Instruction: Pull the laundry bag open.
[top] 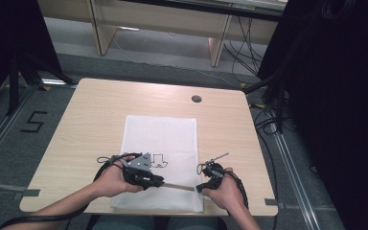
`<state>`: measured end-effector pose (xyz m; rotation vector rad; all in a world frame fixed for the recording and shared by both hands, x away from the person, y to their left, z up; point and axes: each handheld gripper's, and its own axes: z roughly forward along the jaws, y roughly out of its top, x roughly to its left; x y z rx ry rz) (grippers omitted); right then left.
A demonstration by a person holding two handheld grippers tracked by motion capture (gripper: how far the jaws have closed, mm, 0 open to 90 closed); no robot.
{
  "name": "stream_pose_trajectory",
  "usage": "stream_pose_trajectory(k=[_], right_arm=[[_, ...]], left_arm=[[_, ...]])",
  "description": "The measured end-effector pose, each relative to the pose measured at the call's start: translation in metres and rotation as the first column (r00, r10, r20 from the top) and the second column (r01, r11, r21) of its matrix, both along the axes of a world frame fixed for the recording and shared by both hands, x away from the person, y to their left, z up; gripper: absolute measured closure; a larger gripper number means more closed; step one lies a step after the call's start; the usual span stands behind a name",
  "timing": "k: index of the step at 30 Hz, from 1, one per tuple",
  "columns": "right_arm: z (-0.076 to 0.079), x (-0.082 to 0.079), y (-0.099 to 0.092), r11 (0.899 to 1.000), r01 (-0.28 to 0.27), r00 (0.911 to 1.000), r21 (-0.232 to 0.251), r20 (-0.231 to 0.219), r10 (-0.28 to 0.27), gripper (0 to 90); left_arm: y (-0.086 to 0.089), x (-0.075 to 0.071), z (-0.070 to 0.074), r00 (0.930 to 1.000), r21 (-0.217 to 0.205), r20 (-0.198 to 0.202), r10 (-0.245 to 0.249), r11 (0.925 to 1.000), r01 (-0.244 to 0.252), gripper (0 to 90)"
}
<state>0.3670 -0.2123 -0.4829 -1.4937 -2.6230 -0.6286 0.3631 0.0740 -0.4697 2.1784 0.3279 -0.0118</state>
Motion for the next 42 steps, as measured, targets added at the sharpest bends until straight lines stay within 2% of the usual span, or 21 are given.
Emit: stream_pose_trajectory(k=[1,4,8,9,10,14,17,19,21,22,26,28,29,31,33,34,36,38,40,42], right_arm=[[0.0,0.0,0.0,1.0,-0.001,1.0,0.0,0.0,0.001,90.0],[0.0,0.0,0.0,1.0,0.001,1.0,0.002,0.002,-0.001,90.0],[0.0,0.0,0.0,1.0,-0.002,1.0,0.0,-0.001,0.002,90.0],[0.0,0.0,0.0,1.0,-0.001,1.0,0.0,0.001,0.001,90.0],[0.0,0.0,0.0,1.0,-0.001,1.0,0.0,0.004,0.001,90.0],[0.0,0.0,0.0,1.0,-0.003,1.0,-0.001,-0.002,0.003,90.0],[0.0,0.0,0.0,1.0,-0.002,1.0,0.0,-0.002,0.002,90.0],[0.0,0.0,0.0,1.0,-0.002,1.0,-0.001,-0.003,0.002,90.0],[0.0,0.0,0.0,1.0,0.001,1.0,0.0,-0.006,-0.001,90.0],[0.0,0.0,0.0,1.0,-0.002,1.0,-0.001,-0.003,0.002,90.0],[0.0,0.0,0.0,1.0,-0.002,1.0,0.0,-0.003,0.002,90.0],[0.0,0.0,0.0,1.0,0.0,1.0,-0.001,-0.005,0.0,90.0],[0.0,0.0,0.0,1.0,-0.003,1.0,0.0,-0.004,0.003,90.0],[0.0,0.0,0.0,1.0,0.0,1.0,-0.001,-0.006,0.0,90.0],[0.0,0.0,0.0,1.0,0.0,1.0,-0.002,-0.005,0.0,90.0],[0.0,0.0,0.0,1.0,0.0,1.0,-0.001,-0.005,0.0,90.0],[0.0,0.001,0.0,1.0,0.0,1.0,-0.002,-0.005,0.0,90.0],[0.0,0.0,0.0,1.0,0.002,1.0,-0.002,-0.006,-0.002,90.0],[0.0,0.0,0.0,1.0,0.003,1.0,-0.002,-0.005,-0.003,90.0],[0.0,0.0,0.0,1.0,0.005,1.0,0.0,-0.002,-0.005,90.0]], left_arm=[[0.001,0.001,0.0,1.0,0.008,0.003,-0.003,1.0,0.003,81.7],[0.0,0.0,-0.001,0.9999,-0.003,0.011,-0.002,1.0,0.002,81.6],[0.001,0.0,0.0,1.0,0.005,-0.001,0.003,1.0,-0.002,81.7],[0.001,0.0,0.0,1.0,0.002,0.006,0.004,1.0,-0.004,81.6],[0.001,0.0,0.0,0.9999,-0.013,-0.005,0.01,0.9999,-0.01,81.7],[0.005,0.001,0.001,0.9999,-0.003,-0.005,0.01,0.9999,-0.01,81.6],[0.006,-0.001,-0.001,0.9998,-0.013,-0.01,0.017,0.9998,-0.017,81.6],[0.006,0.0,0.0,1.0,-0.007,-0.002,0.007,1.0,-0.007,81.6],[0.006,-0.001,0.0,0.9999,-0.02,-0.009,0.011,0.9997,-0.012,81.6],[0.006,0.001,0.001,0.9999,-0.007,0.011,-0.008,0.9999,0.008,81.6],[0.006,0.0,-0.001,1.0,-0.014,-0.006,0.004,0.9999,-0.004,81.6],[0.007,0.001,0.001,0.9999,-0.005,0.01,-0.007,1.0,0.007,81.6],[0.008,0.001,0.001,1.0,0.0,0.001,0.004,1.0,-0.004,81.7],[0.01,0.0,0.0,0.9998,-0.024,-0.01,0.015,0.9996,-0.015,81.7],[0.014,0.0,0.001,0.9999,-0.002,-0.005,0.01,0.9999,-0.01,81.6],[0.014,-0.001,-0.001,0.9998,-0.015,-0.007,0.02,0.9997,-0.02,81.6],[0.015,-0.001,-0.001,0.9998,-0.015,-0.013,0.016,0.9998,-0.016,81.6],[0.016,0.001,0.001,0.9999,0.0,0.009,-0.012,0.9999,0.012,81.7],[0.015,0.0,0.001,1.0,-0.015,0.004,0.001,0.9999,-0.001,81.6],[0.016,0.001,0.0,1.0,-0.012,0.005,-0.006,0.9999,0.006,81.6]])
